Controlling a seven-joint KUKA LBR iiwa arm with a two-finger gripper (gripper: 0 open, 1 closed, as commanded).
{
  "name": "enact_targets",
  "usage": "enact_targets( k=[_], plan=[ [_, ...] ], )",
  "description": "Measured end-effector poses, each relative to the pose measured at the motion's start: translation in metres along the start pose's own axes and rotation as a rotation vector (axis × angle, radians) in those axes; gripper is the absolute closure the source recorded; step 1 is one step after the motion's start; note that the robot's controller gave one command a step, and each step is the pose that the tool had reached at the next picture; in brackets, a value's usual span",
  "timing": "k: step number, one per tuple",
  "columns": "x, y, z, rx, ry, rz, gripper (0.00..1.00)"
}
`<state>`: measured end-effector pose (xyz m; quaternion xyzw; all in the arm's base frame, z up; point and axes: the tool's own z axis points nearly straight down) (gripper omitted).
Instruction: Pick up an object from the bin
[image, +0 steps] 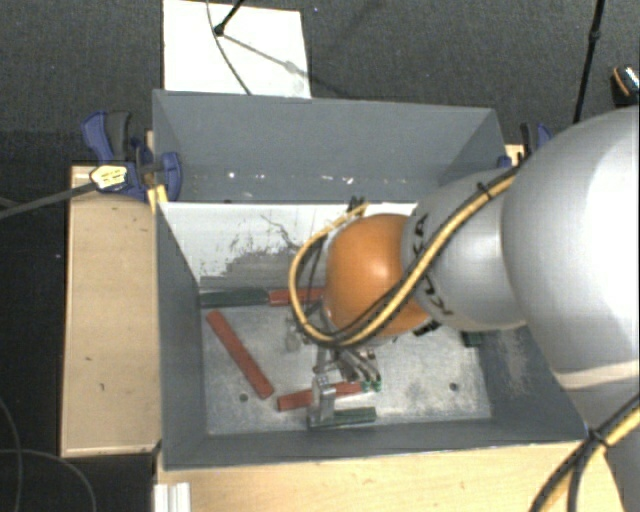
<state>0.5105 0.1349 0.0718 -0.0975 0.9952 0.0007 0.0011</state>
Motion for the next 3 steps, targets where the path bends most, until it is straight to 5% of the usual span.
enact_targets(
  k=[1, 2, 3],
  plan=[
    [0.030, -0.017, -0.001, -0.001, -0.003, 0.189, 0.00],
    [0.031, -0.017, -0.002, -0.001, 0.005, 0.189, 1.00],
    [0.014, -0.022, -0.143, 0.000, -0.009, 0.196, 1.00]
  ],
)
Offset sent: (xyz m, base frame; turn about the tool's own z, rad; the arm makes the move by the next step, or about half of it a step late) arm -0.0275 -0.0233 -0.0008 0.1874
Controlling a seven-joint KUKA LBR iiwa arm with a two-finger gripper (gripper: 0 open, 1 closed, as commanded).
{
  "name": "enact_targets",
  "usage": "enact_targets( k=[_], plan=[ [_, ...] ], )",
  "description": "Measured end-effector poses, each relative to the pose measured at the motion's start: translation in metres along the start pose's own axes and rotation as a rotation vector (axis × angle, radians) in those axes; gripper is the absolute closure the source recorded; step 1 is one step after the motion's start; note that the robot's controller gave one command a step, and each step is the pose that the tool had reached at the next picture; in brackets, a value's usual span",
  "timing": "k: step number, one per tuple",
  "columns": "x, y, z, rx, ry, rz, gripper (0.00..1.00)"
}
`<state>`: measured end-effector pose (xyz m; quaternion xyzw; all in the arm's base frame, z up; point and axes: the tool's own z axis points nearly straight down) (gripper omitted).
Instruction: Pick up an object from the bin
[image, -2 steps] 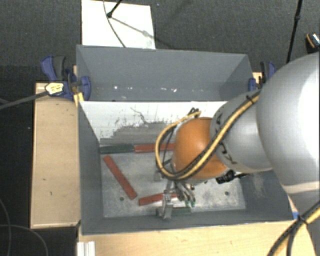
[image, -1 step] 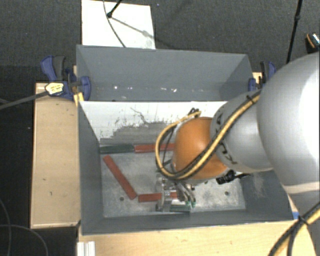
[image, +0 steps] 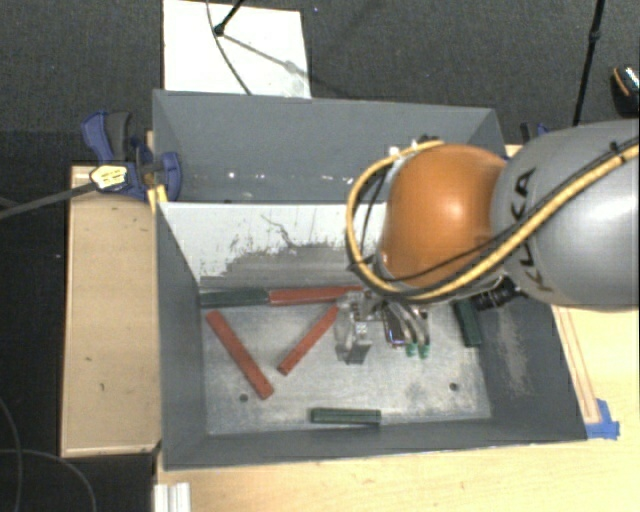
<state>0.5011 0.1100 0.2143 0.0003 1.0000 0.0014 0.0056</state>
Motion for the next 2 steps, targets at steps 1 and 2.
enact_targets(
  k=[1, 2],
  plan=[
    [0.002, -0.001, 0.004, 0.002, 0.009, 0.000, 0.00],
    [-0.037, 0.031, 0.142, 0.005, 0.016, 0.237, 0.00]
  ],
)
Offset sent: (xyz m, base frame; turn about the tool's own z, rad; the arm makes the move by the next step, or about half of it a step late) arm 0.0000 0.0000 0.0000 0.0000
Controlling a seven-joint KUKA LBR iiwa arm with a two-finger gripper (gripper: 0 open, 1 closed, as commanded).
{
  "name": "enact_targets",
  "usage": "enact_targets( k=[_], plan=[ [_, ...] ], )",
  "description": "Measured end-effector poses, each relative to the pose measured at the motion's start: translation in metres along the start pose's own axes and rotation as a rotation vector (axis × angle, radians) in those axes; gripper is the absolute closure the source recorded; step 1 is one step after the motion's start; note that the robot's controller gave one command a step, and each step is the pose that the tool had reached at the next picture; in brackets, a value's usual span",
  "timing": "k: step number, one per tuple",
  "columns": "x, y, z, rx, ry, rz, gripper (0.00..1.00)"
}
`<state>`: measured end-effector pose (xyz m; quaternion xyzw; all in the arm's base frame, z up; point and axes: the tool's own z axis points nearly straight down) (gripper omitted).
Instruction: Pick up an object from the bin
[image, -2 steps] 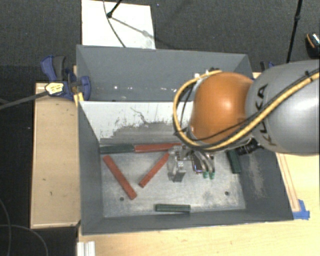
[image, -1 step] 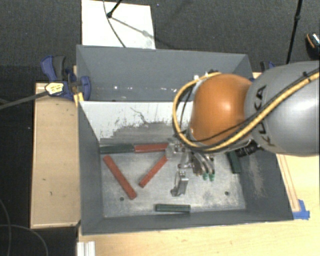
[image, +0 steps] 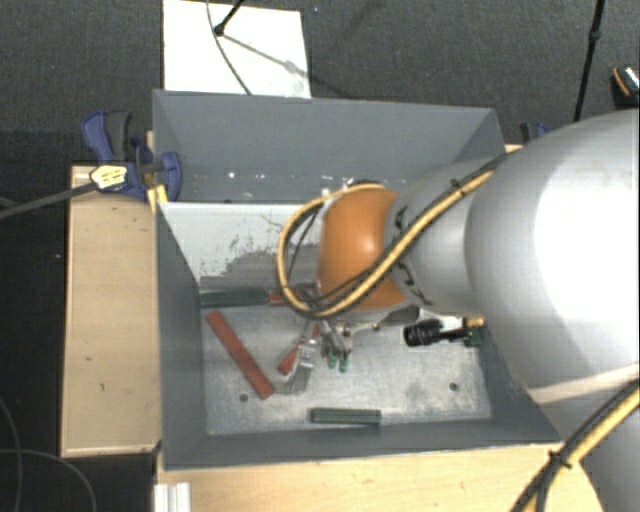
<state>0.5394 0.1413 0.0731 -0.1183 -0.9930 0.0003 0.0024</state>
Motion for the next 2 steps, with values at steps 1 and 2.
enact_targets(
  k=[1, 2],
  plan=[
    [-0.001, 0.000, -0.003, -0.002, -0.004, 0.000, 1.00],
    [-0.001, 0.005, -0.196, -0.007, -0.015, 0.018, 1.00]
  ],
)
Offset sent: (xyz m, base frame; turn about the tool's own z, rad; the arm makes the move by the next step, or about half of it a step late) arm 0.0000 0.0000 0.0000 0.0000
